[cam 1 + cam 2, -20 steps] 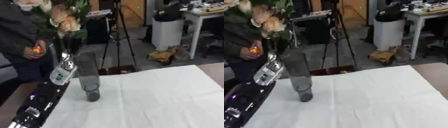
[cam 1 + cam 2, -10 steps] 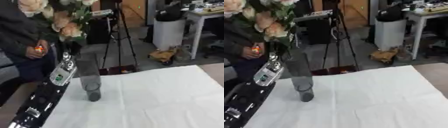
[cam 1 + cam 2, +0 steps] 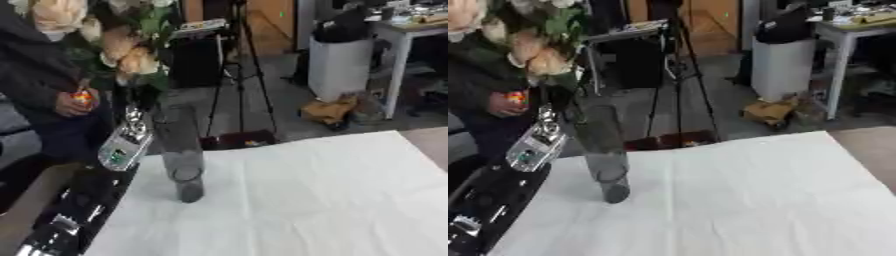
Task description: Arrange flowers into the vase.
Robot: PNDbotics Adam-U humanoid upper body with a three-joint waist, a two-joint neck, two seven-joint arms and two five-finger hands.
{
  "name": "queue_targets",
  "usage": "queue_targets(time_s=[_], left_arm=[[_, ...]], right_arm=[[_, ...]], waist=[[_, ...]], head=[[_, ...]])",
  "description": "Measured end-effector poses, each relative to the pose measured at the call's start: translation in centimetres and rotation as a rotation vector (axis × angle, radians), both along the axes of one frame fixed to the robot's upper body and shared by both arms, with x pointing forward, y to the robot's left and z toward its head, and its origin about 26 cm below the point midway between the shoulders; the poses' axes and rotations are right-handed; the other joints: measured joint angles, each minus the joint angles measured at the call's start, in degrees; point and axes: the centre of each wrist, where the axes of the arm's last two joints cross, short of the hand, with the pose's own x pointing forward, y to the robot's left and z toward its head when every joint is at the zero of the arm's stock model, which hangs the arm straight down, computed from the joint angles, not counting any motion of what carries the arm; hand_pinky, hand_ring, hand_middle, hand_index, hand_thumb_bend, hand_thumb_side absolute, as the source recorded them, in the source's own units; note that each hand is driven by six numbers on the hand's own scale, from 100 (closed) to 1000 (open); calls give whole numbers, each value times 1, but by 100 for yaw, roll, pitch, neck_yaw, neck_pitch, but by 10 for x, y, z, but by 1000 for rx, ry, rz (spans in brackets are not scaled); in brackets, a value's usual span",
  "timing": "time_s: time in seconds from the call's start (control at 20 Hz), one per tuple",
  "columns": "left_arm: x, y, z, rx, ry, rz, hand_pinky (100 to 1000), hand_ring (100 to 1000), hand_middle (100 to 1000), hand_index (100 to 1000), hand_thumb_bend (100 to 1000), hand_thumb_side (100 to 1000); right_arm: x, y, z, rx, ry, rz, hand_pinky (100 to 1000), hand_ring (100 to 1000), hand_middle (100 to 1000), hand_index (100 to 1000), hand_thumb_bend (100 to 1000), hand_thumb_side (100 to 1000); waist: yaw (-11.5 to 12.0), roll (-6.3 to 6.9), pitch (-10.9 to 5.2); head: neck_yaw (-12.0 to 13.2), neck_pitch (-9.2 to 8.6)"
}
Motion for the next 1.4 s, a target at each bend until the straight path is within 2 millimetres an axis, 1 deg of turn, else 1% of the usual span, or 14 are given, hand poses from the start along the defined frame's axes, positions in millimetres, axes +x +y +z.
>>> queue_targets(time_s=[0.3,0.7,0.85,1.1,1.15,1.2,1.4], left_arm=[[1,3,-6,-21,105,4,692,580,412,837,843,870],[1,6,-8,4,212,-10,710,596,421,846,888,901],[1,7,-9,3,229,-23,711,596,422,849,910,894],[0,7,-10,4,237,-40,711,596,422,849,910,894],[0,7,-10,4,237,-43,714,599,423,854,930,902],[-1,7,-9,5,238,-48,714,599,423,854,930,902],[-2,6,-11,2,249,-69,717,601,425,858,942,909]], right_arm=[[0,0,0,-5,2,-2,100,235,130,375,416,667],[-2,-1,-2,-9,12,-7,100,235,131,376,416,666],[-2,-1,-3,-9,14,-8,100,235,131,376,414,665],[-3,-1,-3,-4,16,-11,100,235,131,376,414,665],[-3,-1,-4,-2,17,-10,100,235,131,376,414,665],[-3,-1,-4,0,19,-10,100,235,131,376,414,665],[-3,-1,-5,3,23,-11,100,235,132,376,413,664]], waist=[[21,0,0],[53,0,-32],[67,0,-49],[74,0,-68],[76,0,-68],[86,0,-70],[108,-2,-115]], head=[[0,1],[-3,4],[-4,4],[-7,4],[-8,4],[-11,4],[-26,7]])
